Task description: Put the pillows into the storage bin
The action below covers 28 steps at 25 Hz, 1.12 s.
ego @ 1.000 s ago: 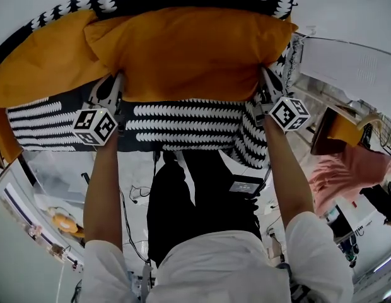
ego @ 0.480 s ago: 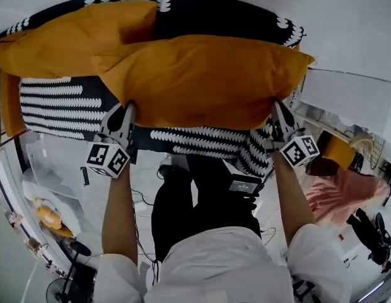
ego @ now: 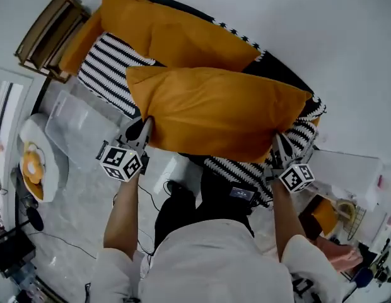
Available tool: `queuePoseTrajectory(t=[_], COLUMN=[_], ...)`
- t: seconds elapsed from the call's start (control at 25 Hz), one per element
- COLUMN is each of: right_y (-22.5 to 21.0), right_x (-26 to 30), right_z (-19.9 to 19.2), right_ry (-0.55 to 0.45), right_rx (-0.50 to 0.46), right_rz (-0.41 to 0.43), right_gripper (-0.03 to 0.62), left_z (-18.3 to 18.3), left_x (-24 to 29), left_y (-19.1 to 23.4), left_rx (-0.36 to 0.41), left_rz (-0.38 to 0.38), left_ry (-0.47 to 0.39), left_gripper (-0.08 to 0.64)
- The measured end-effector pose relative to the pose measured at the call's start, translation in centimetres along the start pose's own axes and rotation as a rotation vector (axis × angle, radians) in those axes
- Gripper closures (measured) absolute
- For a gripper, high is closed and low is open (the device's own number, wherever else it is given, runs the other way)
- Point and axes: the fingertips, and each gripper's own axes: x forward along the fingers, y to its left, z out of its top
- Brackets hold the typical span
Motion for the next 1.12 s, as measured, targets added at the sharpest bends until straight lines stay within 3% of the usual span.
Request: queuePoseTrajectory(t=[0.28, 0.6, 0.8, 1.12], right_y=[18.3, 38.3, 47.8, 59.6], right_x=[2.8, 7.2, 9.6, 14.6], right_z=[-1.5, -3.9, -5.9, -11.4], right_ry=[0.025, 0.052, 0.073, 0.148], right_rx=[-0.099, -0.195, -0.168, -0.152], right_rz=[0.170, 0.437, 0.574, 0.781], right_gripper=[0.560, 0.560, 0.560, 0.560], left_z=[4.8, 5.7, 5.3, 3.1], left_x=[-21.7, -43.1, -53.0, -64.3], left_y=[5.0, 10.2, 12.0, 14.8], left_rx=[0.006, 0.005, -0.008, -0.042], left_rz=[0.176, 0.424, 0.564, 0.793], left_ry=[-0.162, -0.271, -0.310, -0.352], left_gripper=[0.538, 0.541, 0.543, 0.543])
